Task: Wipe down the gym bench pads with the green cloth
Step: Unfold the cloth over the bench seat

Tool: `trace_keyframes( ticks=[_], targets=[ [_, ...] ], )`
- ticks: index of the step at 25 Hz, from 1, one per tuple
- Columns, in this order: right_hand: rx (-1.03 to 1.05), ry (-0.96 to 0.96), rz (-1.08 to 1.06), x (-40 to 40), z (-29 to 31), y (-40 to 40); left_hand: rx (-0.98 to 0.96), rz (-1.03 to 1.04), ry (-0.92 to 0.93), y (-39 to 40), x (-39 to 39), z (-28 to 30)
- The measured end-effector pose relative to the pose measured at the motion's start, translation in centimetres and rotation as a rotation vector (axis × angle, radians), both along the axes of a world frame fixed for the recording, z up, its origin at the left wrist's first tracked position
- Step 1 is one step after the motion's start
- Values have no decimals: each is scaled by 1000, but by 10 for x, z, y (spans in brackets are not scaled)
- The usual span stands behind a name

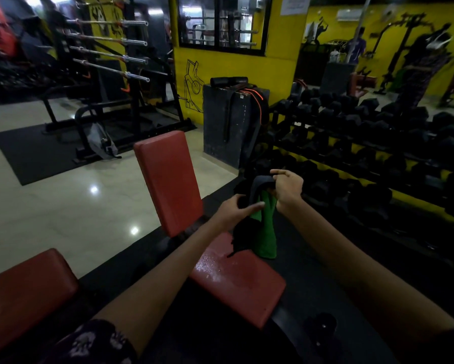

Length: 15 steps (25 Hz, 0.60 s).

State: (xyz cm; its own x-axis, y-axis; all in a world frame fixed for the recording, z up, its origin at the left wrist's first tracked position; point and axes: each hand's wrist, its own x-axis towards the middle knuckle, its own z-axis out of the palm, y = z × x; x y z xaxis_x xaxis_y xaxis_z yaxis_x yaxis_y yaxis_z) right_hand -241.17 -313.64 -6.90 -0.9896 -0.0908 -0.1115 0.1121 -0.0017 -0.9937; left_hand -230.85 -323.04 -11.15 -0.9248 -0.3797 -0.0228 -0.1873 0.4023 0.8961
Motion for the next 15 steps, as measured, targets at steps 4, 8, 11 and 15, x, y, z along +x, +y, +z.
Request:
trace_keyframes(
  ticks=[4, 8, 11, 15],
  targets=[
    [228, 169, 174, 3, 10, 12, -431, -50, -25, 2, -10, 18],
    [1008, 331, 540, -12, 21, 56, -606, -341, -209, -26, -5, 46],
    [1242, 392, 618, -15, 12, 72, -650, -402, -241, -39, -3, 70],
    [700, 868, 873, 17, 1, 42, -738, -415, -230, -42, -8, 88]
  ],
)
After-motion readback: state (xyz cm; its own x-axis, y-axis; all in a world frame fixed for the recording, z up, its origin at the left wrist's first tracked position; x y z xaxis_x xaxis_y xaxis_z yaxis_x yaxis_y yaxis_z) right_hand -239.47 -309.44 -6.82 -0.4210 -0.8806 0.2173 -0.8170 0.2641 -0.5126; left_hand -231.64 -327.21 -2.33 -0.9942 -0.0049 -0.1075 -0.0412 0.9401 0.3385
